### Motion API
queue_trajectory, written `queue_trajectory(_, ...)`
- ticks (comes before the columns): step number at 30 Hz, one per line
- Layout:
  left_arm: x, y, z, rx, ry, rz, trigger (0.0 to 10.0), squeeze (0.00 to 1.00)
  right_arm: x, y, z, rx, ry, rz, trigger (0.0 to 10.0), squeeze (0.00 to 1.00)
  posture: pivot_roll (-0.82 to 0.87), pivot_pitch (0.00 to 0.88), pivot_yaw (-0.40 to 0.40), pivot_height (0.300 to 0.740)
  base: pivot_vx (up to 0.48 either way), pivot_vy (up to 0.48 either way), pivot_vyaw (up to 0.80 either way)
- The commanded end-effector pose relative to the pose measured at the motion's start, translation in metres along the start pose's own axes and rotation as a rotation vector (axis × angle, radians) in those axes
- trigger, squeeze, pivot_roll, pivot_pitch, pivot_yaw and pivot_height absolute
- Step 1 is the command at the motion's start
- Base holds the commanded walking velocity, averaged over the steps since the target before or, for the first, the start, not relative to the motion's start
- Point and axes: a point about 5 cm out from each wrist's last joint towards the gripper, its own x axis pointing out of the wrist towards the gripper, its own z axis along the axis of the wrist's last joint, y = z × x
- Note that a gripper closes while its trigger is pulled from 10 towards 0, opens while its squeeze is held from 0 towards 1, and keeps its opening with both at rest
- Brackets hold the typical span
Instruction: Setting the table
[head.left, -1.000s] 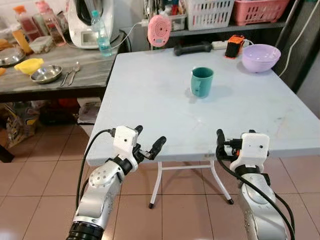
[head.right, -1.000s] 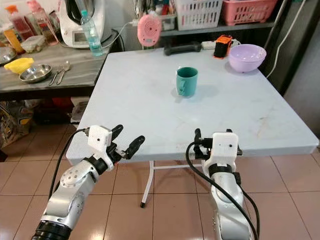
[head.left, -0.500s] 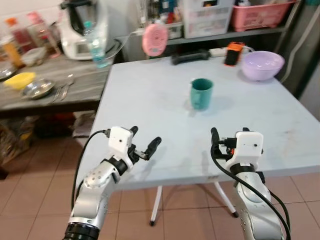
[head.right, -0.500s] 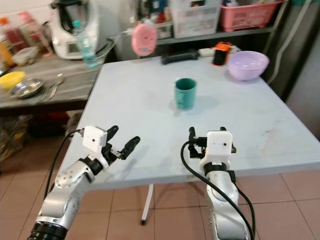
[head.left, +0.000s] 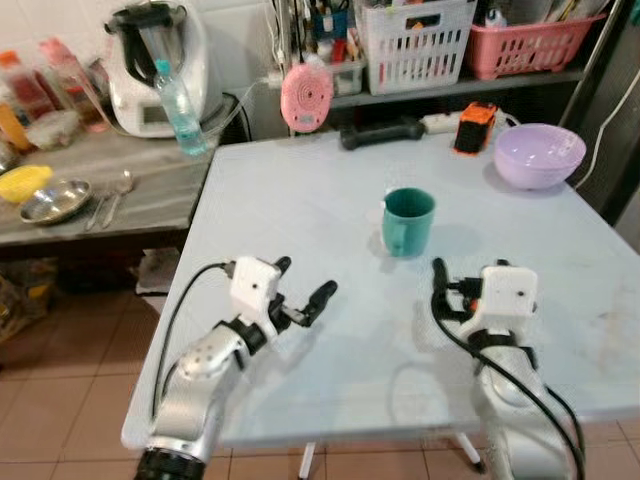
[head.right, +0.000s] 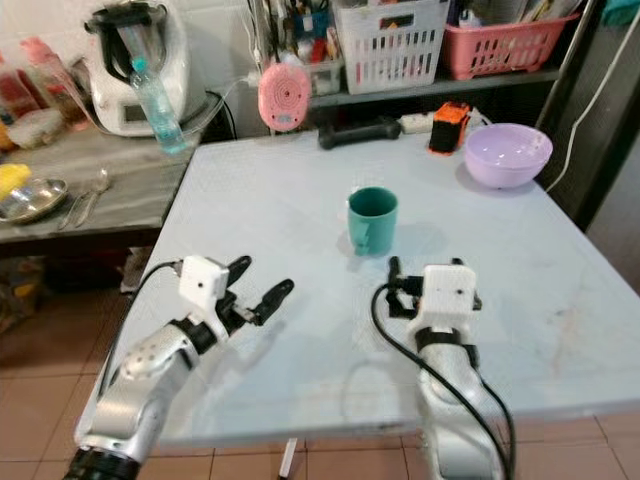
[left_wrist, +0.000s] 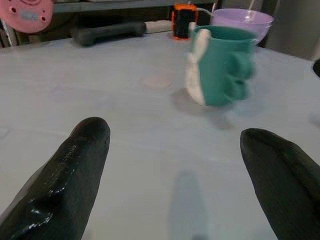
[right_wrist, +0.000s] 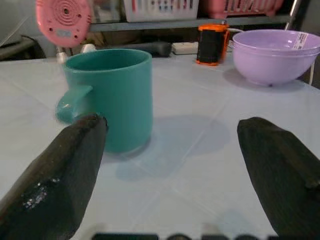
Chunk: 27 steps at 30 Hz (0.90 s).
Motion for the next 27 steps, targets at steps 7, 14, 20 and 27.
queue_trajectory(7,-0.003,-0.006,0.006,-0.001,-0.009,-0.066,10.0,0.0,-0.003,0.012,-0.004,0.031,0.022,0.05,10.0,0.0,-0.09,0.042,0.114,0.74,0.0,0.0,0.0)
queue_trajectory(14,-0.013,-0.006,0.004,0.003,0.012,-0.089,10.0,0.0,-0.012,0.024,-0.009,0.041,0.04,0.08,10.0,0.0,-0.07,0.061,0.122,0.74,0.0,0.0,0.0)
queue_trajectory(20,-0.022,-0.004,0.004,0.017,0.036,-0.106,10.0,0.0,-0.024,0.028,-0.017,0.024,0.066,0.091,10.0,0.0,-0.06,0.08,0.135,0.74,0.0,0.0,0.0)
queue_trajectory(27,-0.025,-0.001,0.007,0.029,0.046,-0.116,10.0,0.0,-0.032,0.031,-0.023,0.02,0.09,0.093,10.0,0.0,-0.05,0.086,0.142,0.74,0.0,0.0,0.0)
